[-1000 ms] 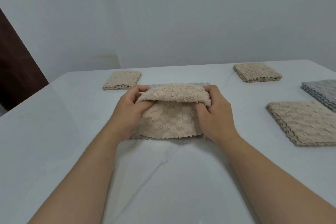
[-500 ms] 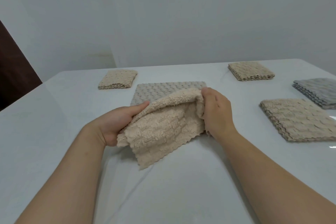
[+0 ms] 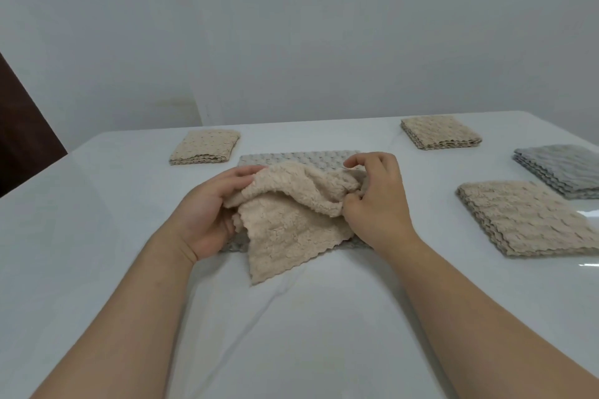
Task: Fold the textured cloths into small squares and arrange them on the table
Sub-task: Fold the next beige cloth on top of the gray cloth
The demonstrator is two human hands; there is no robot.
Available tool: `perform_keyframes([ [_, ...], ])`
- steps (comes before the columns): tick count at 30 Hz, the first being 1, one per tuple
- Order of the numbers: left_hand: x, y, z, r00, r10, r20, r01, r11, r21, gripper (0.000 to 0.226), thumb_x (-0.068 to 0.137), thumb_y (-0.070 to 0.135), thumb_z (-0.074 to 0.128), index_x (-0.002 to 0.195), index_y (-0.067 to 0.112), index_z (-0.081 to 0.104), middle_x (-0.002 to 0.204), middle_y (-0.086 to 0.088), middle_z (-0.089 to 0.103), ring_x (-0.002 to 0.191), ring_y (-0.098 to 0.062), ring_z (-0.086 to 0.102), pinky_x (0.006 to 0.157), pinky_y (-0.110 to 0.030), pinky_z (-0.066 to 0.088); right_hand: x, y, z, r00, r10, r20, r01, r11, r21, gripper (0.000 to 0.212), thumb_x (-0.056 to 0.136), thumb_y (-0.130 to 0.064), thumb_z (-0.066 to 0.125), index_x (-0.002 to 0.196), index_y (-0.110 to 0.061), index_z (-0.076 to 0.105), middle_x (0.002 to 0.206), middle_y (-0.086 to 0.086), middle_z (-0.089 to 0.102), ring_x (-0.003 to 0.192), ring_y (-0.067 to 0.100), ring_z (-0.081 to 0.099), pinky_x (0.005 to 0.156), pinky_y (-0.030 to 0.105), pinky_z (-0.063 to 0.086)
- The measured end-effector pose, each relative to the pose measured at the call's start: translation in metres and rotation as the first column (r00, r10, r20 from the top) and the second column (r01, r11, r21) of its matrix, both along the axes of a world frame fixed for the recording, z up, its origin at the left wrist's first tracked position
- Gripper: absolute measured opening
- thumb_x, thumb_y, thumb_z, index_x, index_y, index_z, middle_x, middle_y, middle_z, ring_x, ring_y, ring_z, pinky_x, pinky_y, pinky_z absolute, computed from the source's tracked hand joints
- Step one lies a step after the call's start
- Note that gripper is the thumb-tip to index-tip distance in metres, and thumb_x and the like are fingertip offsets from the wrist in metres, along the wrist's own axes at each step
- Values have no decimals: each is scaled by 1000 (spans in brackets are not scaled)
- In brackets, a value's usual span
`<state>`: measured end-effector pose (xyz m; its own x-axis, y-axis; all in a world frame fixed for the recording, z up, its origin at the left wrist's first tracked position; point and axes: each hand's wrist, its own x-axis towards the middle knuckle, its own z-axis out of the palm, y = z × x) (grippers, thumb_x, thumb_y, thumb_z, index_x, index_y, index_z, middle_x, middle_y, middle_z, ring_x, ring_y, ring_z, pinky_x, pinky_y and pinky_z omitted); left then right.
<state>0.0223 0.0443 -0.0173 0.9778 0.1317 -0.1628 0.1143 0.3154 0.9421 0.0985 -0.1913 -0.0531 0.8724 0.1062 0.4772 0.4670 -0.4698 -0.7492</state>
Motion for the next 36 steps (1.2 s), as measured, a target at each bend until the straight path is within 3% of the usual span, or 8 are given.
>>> perform_keyframes([
  [3, -1, -3, 0, 996, 51, 78, -60, 992, 110, 32, 89, -6, 59, 105, 15, 76, 109, -12, 73, 85, -20, 71, 63, -27, 59, 2, 0, -2, 998, -8, -65, 0, 992, -123, 65, 78, 5, 50, 137, -24, 53, 133, -2, 41, 129, 21, 40, 104, 26, 38],
  [6, 0, -4, -6, 969, 167, 180, -232, 861, 452, 42, 79, -10, 70, 100, 25, 79, 108, 1, 74, 92, -14, 71, 72, -23, 57, 4, -2, -1, 995, -65, -71, 41, 954, -297, 65, 83, -4, 52, 146, -19, 48, 139, 5, 49, 131, 30, 34, 108, 29, 31],
  [12, 2, -10, -12, 933, 187, 307, -359, 477, 802, 66, 75, -5, 70, 128, 35, 68, 118, 21, 66, 107, 5, 60, 91, -5, 42, 1, -2, 6, 979, -182, 91, 202, 928, -313, 36, 76, -7, 55, 109, -20, 57, 109, 3, 57, 99, 28, 51, 88, 43, 45],
  [15, 3, -9, -15, 912, 134, 387, -409, 358, 840, 58, 74, -5, 71, 121, 29, 71, 109, 16, 62, 92, 14, 56, 81, 6, 34, 1, -1, 6, 969, -189, 160, 226, 937, -266, 36, 68, 1, 54, 96, -22, 46, 100, -1, 50, 89, 27, 47, 79, 42, 42],
  [19, 4, -6, -15, 871, 141, 470, -491, 262, 831, 31, 73, 2, 72, 92, 25, 70, 92, 13, 63, 82, -1, 52, 71, -5, 36, 0, -3, 9, 943, -261, 207, 305, 925, -224, 37, 66, -4, 61, 92, -22, 42, 87, -4, 50, 82, 26, 46, 73, 42, 40],
  [29, 3, -11, -14, 955, 193, 225, -287, 409, 866, 7, 95, 22, 61, 95, 22, 55, 84, 6, 64, 76, -12, 57, 57, -28, 35, -3, -4, 11, 976, -215, -40, 205, 962, -180, 33, 95, -20, 46, 125, -24, 35, 94, -5, 65, 81, 27, 59, 64, 37, 40],
  [33, 8, -4, -22, 973, -3, 230, -224, 216, 950, 18, 88, 30, 72, 95, 15, 66, 103, 14, 64, 102, -17, 57, 78, -25, 40, -1, -6, 11, 962, -255, -92, 225, 940, -255, 35, 94, -20, 44, 127, -23, 34, 76, -3, 58, 71, 30, 57, 61, 38, 41],
  [36, 11, 0, -28, 969, -131, 208, -201, 64, 978, 40, 73, 65, 65, 86, 28, 66, 104, 15, 66, 106, -18, 56, 94, -38, 44, 0, -9, 11, 955, -276, -104, 242, 935, -258, 25, 94, -19, 42, 117, -21, 36, 73, -1, 54, 71, 34, 57, 63, 40, 43],
])
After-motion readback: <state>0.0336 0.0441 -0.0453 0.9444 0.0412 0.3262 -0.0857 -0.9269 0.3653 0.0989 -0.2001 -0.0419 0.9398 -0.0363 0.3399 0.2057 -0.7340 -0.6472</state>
